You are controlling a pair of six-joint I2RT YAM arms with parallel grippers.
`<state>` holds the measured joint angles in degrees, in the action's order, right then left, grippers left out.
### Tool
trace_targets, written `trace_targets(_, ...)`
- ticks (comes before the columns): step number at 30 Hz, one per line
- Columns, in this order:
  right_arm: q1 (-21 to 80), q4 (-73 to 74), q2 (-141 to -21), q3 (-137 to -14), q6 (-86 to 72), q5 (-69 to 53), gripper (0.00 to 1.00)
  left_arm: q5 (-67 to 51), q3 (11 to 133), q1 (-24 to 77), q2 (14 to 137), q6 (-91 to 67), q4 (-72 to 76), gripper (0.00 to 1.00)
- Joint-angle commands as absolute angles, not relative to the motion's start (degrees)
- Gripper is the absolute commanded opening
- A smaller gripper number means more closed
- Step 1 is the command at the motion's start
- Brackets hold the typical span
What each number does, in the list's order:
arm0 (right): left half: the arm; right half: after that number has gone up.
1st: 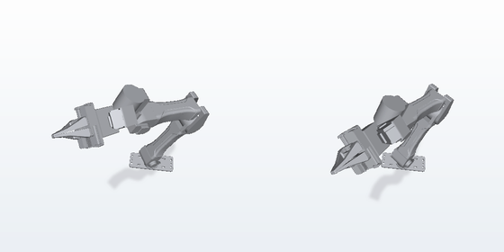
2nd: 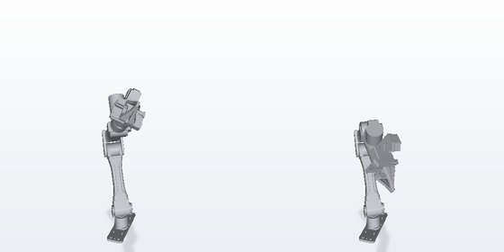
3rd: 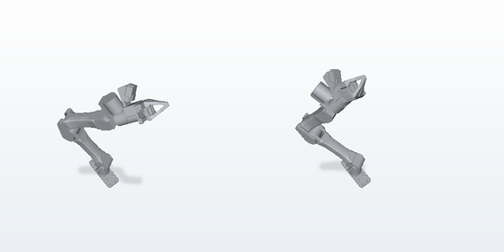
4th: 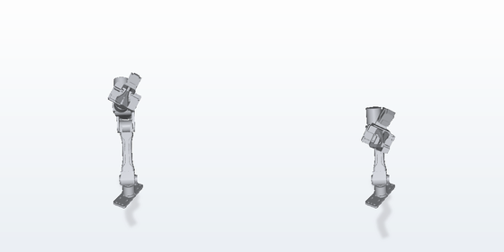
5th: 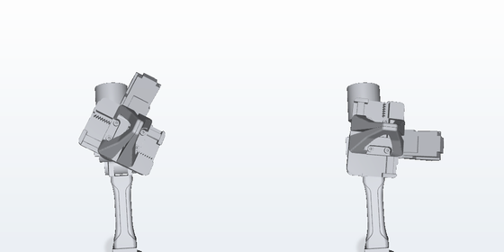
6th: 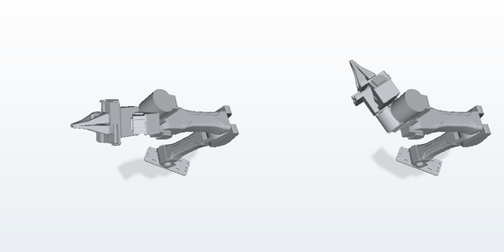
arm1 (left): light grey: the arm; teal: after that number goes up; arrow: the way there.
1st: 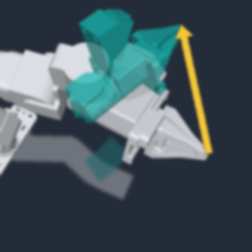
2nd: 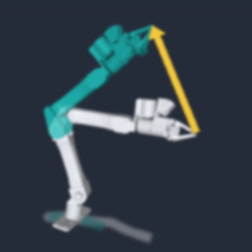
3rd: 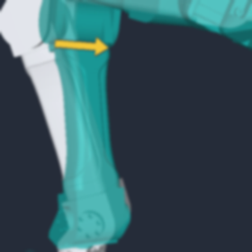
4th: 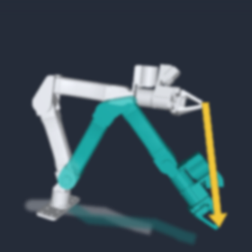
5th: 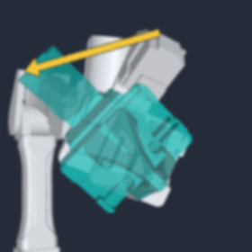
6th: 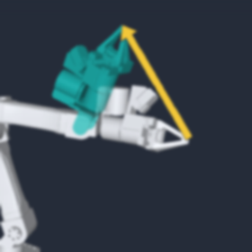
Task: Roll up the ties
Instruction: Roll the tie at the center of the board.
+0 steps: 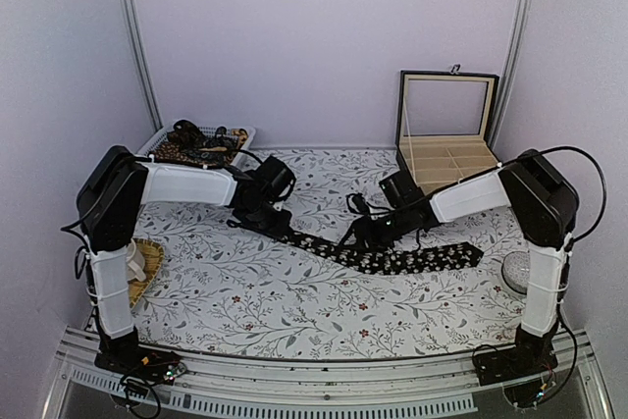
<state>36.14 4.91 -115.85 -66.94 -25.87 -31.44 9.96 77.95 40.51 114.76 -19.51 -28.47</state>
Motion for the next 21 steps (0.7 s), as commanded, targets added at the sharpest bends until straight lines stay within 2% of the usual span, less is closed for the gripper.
trace_targets(1, 39.3, 6.6, -109.1, -54.9, -36.1, -28.0, 0.52, 17.4, 79.5, 42.1, 113.3, -19.3, -33.3, 0.0)
trace_targets(6, 40.1, 2.5, -105.1, -51.0, -43.5, -25.9, 0.54, 26.7, 84.2, 46.6, 115.7, -18.6, -39.2, 0.0)
trace_targets(13, 39.8, 4.9, -105.3, -55.2, -43.0, -24.6, 0.56, 38.4, 90.4, 51.8, 120.4, -17.7, -45.4, 0.0)
trace_targets(21, 37.9, 7.0, -105.0, -57.4, -40.0, -27.8, 0.56, 42.8, 86.5, 54.2, 121.3, -14.2, -43.1, 0.0)
